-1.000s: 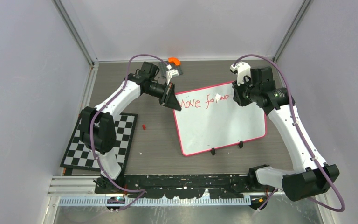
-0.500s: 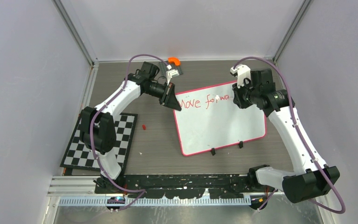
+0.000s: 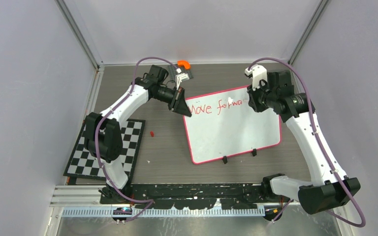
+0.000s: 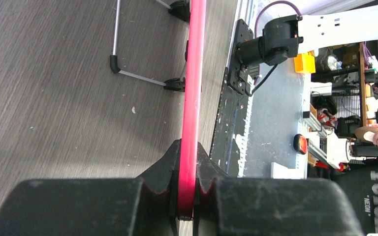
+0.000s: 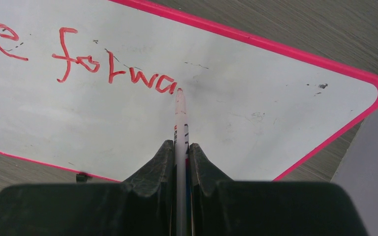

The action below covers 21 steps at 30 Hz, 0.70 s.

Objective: Write a sentence on the whiteboard

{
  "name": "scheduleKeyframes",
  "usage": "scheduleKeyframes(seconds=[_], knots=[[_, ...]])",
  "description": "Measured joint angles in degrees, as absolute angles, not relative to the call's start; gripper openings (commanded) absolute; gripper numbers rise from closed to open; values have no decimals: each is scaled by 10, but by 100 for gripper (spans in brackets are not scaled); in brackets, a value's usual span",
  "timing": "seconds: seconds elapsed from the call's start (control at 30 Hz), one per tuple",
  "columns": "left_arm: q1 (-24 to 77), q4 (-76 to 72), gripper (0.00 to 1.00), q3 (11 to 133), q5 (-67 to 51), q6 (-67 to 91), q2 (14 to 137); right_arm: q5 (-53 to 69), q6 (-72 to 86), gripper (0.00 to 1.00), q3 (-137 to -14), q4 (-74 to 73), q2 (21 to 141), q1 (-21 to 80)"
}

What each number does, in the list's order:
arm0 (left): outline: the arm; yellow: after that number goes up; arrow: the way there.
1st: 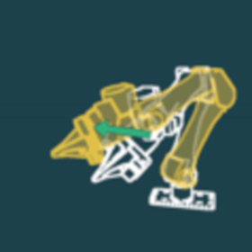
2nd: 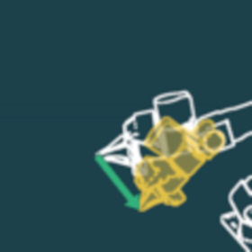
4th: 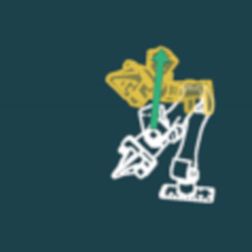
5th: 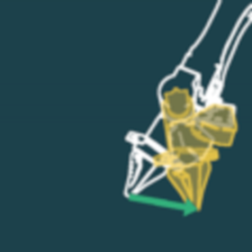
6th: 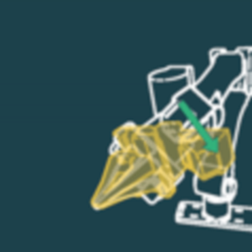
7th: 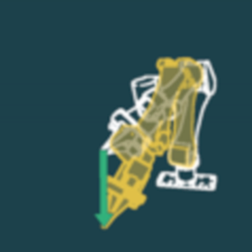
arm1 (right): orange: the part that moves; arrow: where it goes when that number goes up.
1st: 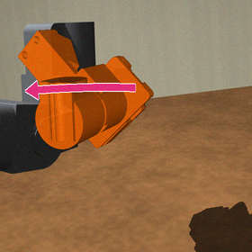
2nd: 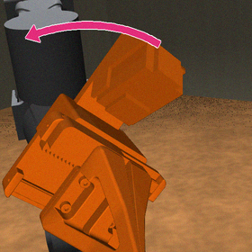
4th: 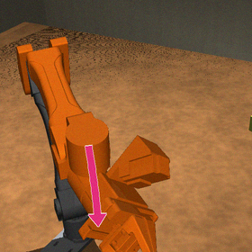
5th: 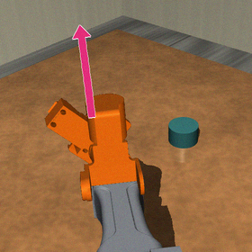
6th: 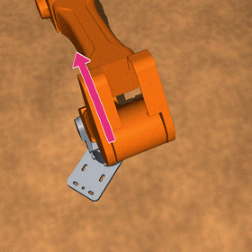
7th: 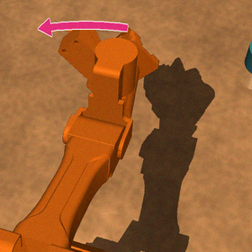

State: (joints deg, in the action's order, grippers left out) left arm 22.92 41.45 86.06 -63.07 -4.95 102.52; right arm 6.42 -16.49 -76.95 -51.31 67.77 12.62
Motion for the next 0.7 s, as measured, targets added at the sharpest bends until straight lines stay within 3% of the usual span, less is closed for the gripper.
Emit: scheduleKeyframes(seconds=[0.7], knots=[[230,416,0,861,-630,-50,1025,55,-167,0,-770,-501,698,126]])
